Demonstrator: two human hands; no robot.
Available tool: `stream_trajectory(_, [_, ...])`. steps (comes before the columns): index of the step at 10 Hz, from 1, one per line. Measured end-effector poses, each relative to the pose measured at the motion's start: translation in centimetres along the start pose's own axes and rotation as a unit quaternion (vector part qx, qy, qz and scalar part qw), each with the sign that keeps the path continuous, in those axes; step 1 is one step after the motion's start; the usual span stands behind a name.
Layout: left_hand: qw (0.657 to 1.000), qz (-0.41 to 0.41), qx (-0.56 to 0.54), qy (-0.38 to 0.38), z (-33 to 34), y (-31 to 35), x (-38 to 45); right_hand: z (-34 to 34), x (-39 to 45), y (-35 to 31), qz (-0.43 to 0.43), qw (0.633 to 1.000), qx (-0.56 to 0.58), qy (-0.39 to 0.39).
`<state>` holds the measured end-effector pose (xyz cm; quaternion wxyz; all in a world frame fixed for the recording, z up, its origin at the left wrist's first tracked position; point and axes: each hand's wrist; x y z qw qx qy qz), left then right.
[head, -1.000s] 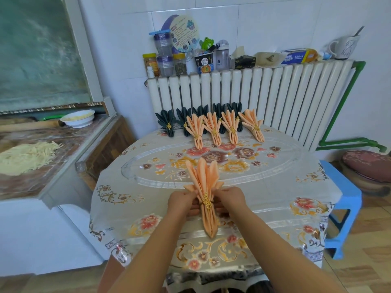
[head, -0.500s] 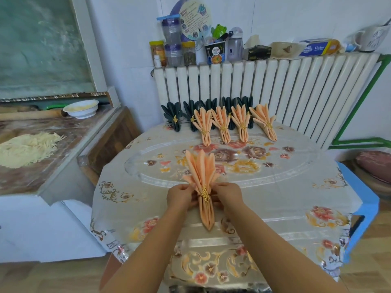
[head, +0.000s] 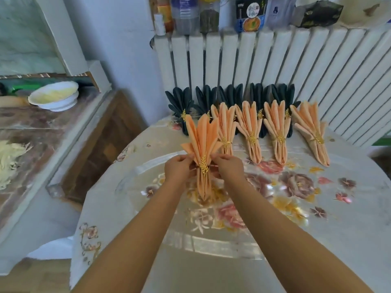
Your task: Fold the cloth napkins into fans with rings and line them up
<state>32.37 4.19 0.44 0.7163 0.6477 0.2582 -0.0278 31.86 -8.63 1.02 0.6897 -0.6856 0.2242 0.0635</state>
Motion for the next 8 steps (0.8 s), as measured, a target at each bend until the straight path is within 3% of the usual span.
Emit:
stream_trajectory(4, [0.996,-0.090,-0.007,0.021,1.2,2.7,9.4,4.6,8.2,-2.9,0.047,0.996,-0.077,0.010])
stream_trajectory(8, [0.990,-0.141,0.017,-0.003,1.0,2.8,11.0,5.4,8.6,-3.4,0.075,0.992,-0.093,0.042])
Point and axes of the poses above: each hand's wrist, its own x-axis towards the middle knuckle, its own z-axis out of the palm, y = z × x, and after that the axes turned 1 degree about y, right-handed
